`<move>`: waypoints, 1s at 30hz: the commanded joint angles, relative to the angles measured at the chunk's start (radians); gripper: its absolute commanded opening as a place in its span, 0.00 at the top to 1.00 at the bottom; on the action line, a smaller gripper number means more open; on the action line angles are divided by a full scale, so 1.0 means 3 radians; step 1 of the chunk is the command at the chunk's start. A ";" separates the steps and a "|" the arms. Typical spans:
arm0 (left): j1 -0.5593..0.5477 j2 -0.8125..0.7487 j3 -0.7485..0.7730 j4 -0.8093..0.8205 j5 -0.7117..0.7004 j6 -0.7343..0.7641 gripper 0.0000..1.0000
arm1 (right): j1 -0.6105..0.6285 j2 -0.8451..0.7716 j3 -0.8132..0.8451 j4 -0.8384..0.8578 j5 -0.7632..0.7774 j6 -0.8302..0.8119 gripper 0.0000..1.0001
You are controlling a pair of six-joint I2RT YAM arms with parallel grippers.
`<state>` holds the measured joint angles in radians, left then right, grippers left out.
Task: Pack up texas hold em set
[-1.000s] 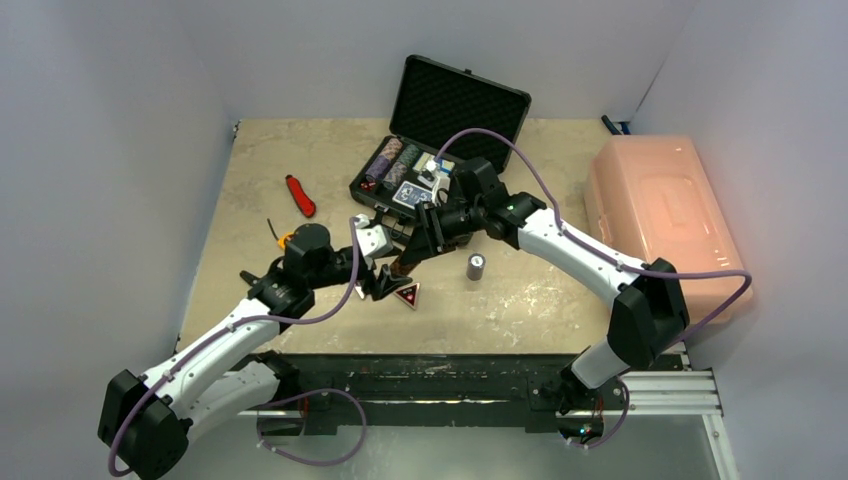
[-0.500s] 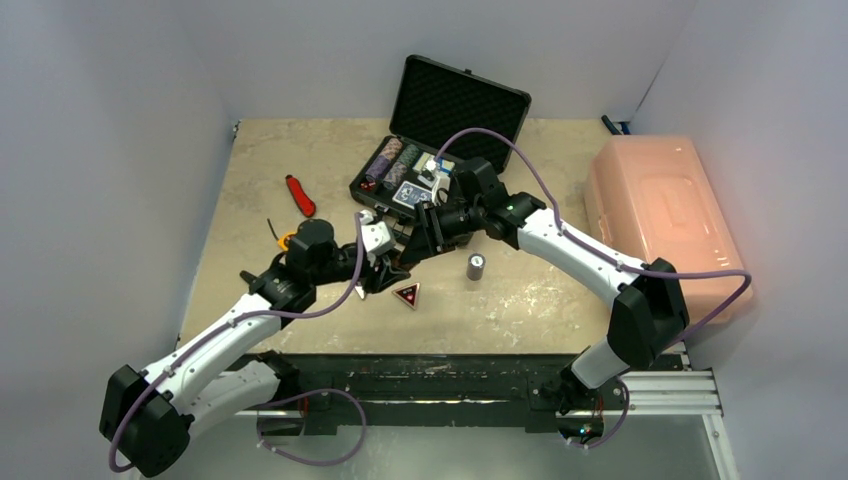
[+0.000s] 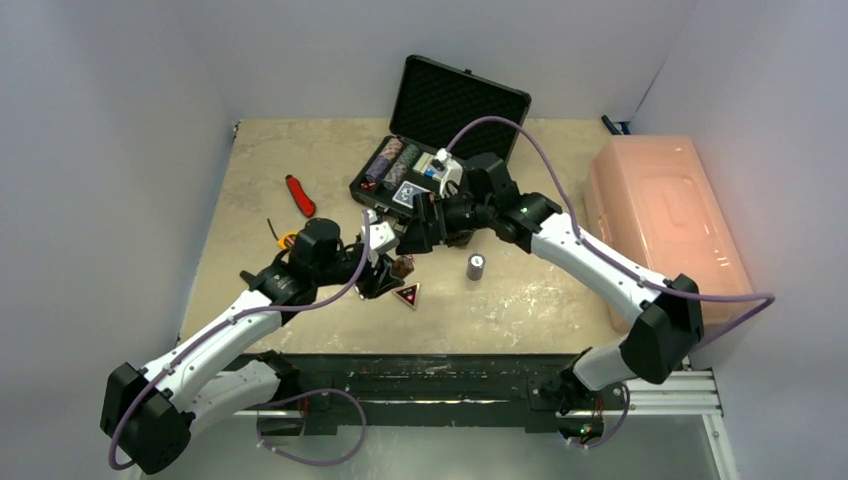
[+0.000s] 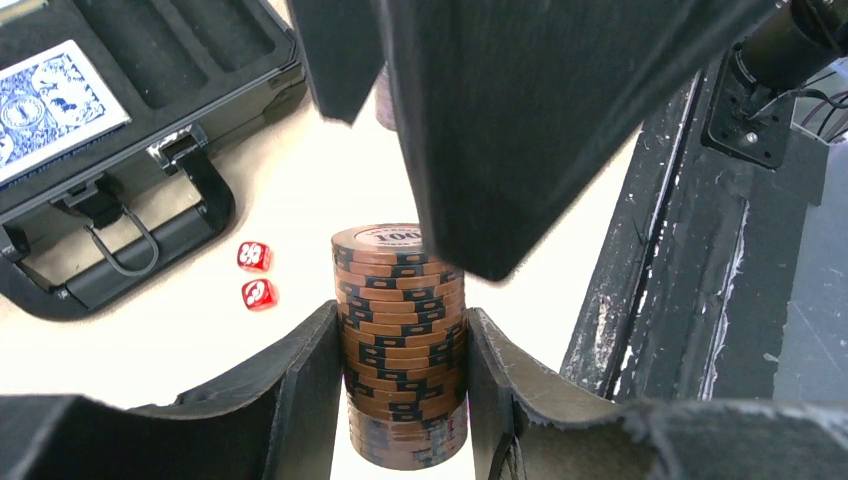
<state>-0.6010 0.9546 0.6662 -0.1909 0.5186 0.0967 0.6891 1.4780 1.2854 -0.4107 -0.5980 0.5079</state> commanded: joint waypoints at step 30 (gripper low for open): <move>0.0002 0.0793 0.1544 -0.1260 -0.1454 -0.1328 1.00 | 0.0003 -0.1195 -0.0465 -0.0135 0.3470 -0.0123 0.01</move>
<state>-0.6033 1.1812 1.0115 -0.5472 0.1528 -0.2260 0.6888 1.1629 1.1561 -0.4564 0.3706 0.4919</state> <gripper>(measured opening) 0.414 0.987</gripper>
